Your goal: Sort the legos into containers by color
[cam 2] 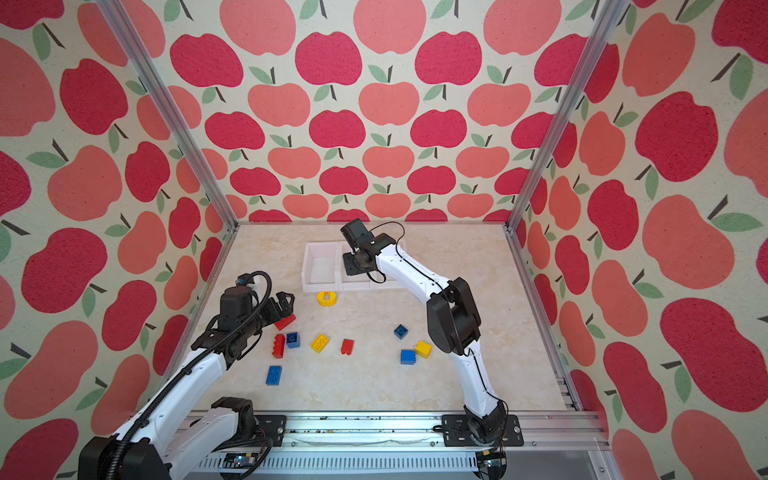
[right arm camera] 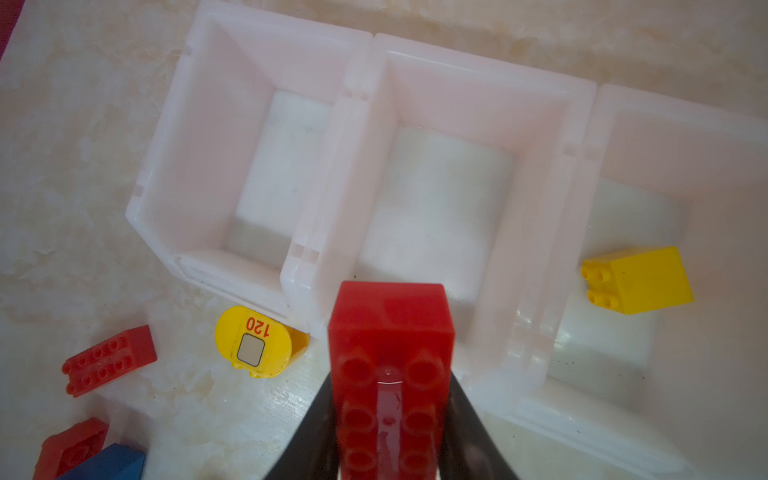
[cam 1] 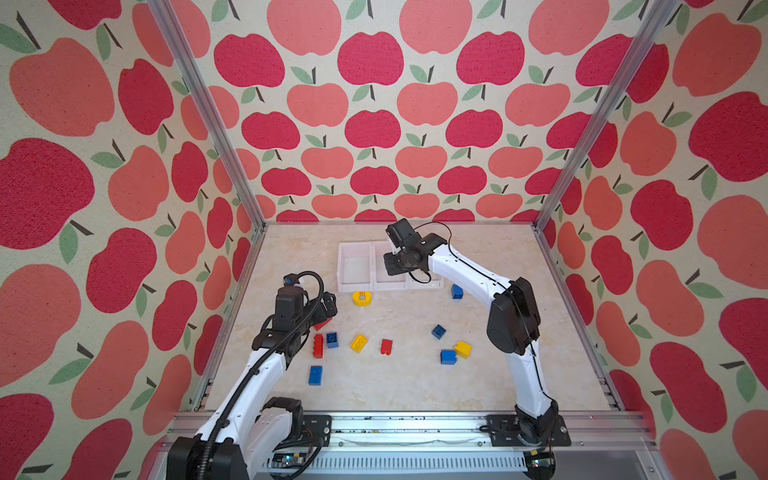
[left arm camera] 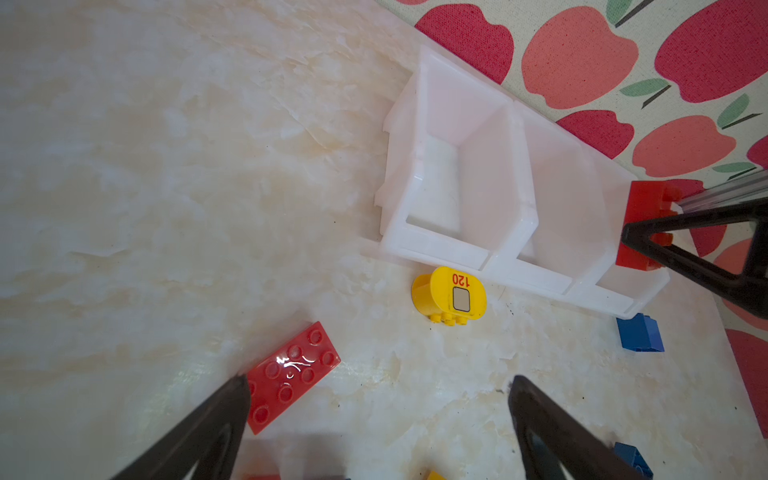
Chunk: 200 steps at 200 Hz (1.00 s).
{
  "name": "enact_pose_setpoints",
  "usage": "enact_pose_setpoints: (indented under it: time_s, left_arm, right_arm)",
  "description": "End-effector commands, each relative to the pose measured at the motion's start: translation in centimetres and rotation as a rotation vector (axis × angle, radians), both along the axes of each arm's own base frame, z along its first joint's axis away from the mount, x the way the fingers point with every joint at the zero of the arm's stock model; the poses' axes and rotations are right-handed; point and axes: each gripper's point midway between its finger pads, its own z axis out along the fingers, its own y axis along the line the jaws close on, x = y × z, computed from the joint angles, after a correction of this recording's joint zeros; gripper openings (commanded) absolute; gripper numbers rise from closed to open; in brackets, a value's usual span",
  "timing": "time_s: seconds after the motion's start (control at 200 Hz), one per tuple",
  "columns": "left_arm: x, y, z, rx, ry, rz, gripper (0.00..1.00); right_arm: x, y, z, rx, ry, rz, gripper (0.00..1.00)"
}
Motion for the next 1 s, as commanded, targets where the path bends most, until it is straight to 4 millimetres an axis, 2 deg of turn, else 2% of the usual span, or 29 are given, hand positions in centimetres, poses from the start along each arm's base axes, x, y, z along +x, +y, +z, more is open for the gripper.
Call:
enact_pose_setpoints:
  time_s: [0.0,0.31,0.585,0.775,0.996]
  left_arm:
    - [-0.7,0.3,-0.8,-0.005,0.035,0.017,0.99]
    - [-0.9,0.4,-0.6,-0.003,0.037,0.021,0.99]
    - [-0.9,0.4,-0.6,-0.005,0.039,0.023,0.99]
    - [-0.7,0.4,-0.3,-0.007,0.033,0.024,0.99]
    - [-0.7,0.4,-0.1,-0.006,0.033,0.026,0.99]
  right_arm:
    - [0.7,0.5,-0.6,-0.037,0.001,0.038,0.22]
    - [3.9,0.6,-3.8,-0.064,0.029,-0.002,0.22]
    - [4.4,0.2,-6.3,-0.076,0.079,-0.018,0.24]
    - [4.4,0.1,-7.0,-0.080,0.098,-0.021,0.33]
    - [4.5,0.2,-6.2,-0.062,0.093,-0.020,0.49]
